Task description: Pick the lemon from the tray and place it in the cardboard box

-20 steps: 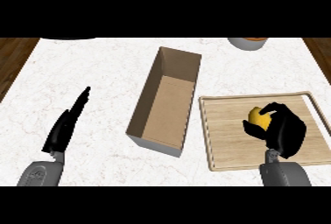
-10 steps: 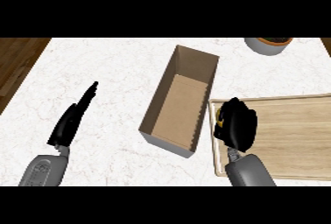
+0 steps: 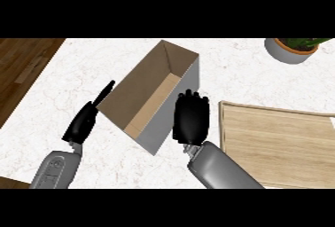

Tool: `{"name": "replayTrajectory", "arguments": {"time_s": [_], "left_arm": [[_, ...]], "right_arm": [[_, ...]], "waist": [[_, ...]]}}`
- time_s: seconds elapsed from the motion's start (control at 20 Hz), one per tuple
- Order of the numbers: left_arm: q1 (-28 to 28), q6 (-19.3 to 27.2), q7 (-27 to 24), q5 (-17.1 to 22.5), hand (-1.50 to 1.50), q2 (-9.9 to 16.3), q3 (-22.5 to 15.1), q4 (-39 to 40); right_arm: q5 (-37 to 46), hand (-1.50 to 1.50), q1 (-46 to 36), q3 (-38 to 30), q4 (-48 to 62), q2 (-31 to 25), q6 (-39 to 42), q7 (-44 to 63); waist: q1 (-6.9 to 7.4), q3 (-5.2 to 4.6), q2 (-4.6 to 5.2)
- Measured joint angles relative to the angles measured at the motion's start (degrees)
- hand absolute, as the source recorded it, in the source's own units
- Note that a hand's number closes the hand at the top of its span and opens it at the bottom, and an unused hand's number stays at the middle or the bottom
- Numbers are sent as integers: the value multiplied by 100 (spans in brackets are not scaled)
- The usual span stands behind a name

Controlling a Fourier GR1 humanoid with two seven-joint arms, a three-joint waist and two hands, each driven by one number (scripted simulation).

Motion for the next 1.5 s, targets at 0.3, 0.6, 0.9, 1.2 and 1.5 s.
{"name": "replayTrajectory", "arguments": {"time_s": [0.3, 0.6, 0.9, 1.2, 1.5], "left_arm": [[-34, 91, 44, -33, 0, -25, 65, 132], [-58, 122, 17, -25, 0, 42, 182, 266], [-3, 183, -8, -13, 0, 81, 284, 312], [196, 201, -109, 39, 0, 169, 404, 276], [249, 173, -119, 100, 0, 263, 525, 253]], "right_arm": [[-322, 150, -1220, 457, -150, -60, 572, 750], [-607, 150, -2098, 381, -235, -86, 893, 1195], [-711, 150, -2686, 66, -224, -91, 1038, 1424], [-792, 150, -2846, -319, -34, -91, 1220, 1470], [-957, 150, -2691, -599, 145, -88, 1364, 1472]], "waist": [[-151, -5, -76], [-342, -10, -126], [-548, -5, -159], [-715, 2, -159], [-860, 10, -140]]}}
